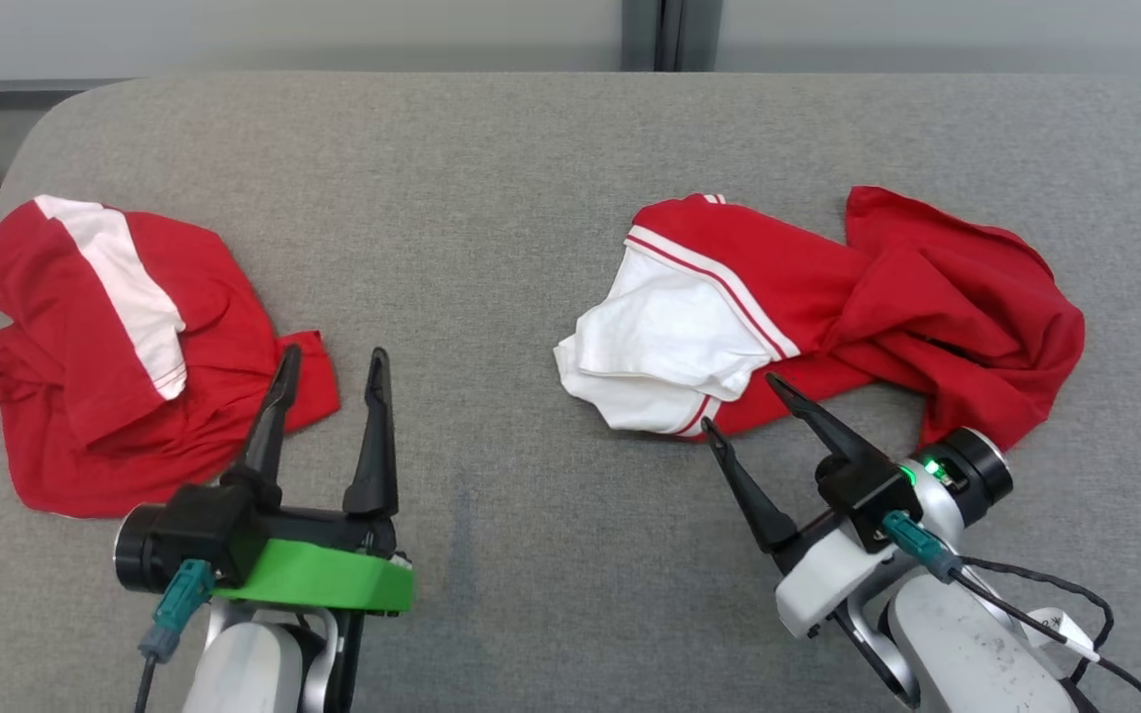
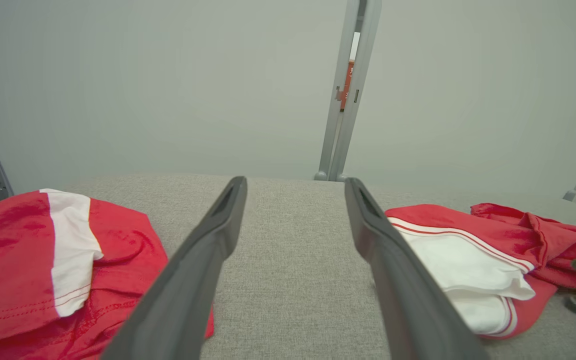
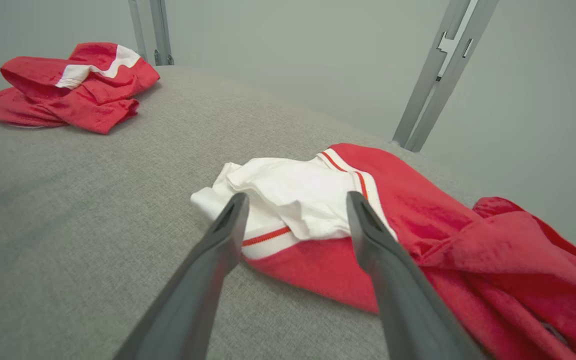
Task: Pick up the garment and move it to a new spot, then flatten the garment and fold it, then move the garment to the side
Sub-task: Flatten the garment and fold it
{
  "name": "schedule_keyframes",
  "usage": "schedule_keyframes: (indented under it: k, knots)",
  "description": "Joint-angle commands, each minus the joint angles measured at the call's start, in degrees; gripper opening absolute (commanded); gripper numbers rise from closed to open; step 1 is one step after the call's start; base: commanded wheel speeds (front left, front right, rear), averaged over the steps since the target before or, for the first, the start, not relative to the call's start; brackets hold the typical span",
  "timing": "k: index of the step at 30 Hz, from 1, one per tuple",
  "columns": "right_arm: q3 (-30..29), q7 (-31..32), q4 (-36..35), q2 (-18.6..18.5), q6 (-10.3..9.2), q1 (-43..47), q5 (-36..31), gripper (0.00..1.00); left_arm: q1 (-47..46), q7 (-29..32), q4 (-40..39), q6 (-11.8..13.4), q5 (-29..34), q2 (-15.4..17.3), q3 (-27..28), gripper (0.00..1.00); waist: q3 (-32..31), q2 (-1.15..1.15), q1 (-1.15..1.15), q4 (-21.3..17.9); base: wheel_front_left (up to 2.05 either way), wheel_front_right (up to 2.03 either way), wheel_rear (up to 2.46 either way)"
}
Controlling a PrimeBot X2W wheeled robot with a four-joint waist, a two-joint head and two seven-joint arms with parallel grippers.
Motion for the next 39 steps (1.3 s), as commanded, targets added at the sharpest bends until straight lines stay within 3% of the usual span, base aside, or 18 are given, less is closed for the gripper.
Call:
schedule_keyframes:
  k: [1,10,18,19,20,21,31,36,39]
  knots:
    - [0.5,-0.2,1.2,-0.2,0.01,-1.3,-0.4,1.0,-0.9,0.0,-0.3,0.3,-0.1,0.1,-0.6,1.0,1.6,0.0,0.0,2.0,0.0,0.0,0.0]
    - [-1.5,-0.2,9.8,-0.2,0.01,-5.3,-2.0,1.0,-1.4,0.0,-1.2,1.9,-2.3,0.1,-4.2,1.0,3.5,0.0,0.0,6.5,0.0,0.0,0.0]
    - [-4.2,-0.2,11.7,0.6,0.01,-6.1,-2.4,1.0,-1.3,0.0,-2.1,2.5,-3.3,0.1,-5.9,1.0,3.9,0.0,0.0,8.3,0.0,0.0,0.0]
    - [-4.3,-0.2,11.9,0.7,0.01,-6.0,-2.3,0.92,-1.1,0.0,-2.0,2.5,-3.3,0.1,-6.0,1.0,3.8,0.0,0.0,8.3,0.0,0.0,0.0]
    - [-4.6,-0.2,12.0,0.8,0.0,-6.0,-2.1,0.22,-0.9,0.0,-1.8,2.7,-3.4,0.1,-6.0,1.0,3.6,0.0,0.0,8.2,0.0,0.0,0.0]
    - [-4.8,-0.2,12.0,0.9,0.01,-6.1,-1.9,0.0,-0.7,0.0,-1.7,2.7,-3.4,0.1,-6.0,1.0,3.4,0.0,0.0,8.1,0.0,0.0,0.0]
    - [-5.9,-0.2,10.1,1.5,0.0,-6.4,0.5,0.0,0.0,0.0,-0.8,2.6,-4.3,0.1,-6.3,1.0,1.3,0.0,0.0,6.2,0.0,0.0,0.0]
    - [-6.9,-0.2,8.5,-1.2,0.01,-10.2,1.9,0.0,-0.6,0.0,-1.2,2.5,-4.5,0.1,-6.9,1.0,2.0,0.0,0.0,6.4,0.0,0.0,0.0]
    - [-7.2,0.7,9.0,-4.8,0.0,-15.2,2.8,0.0,-1.4,0.0,-1.5,2.6,-4.9,0.1,-7.4,1.0,3.5,0.0,0.0,7.2,0.0,0.0,0.0]
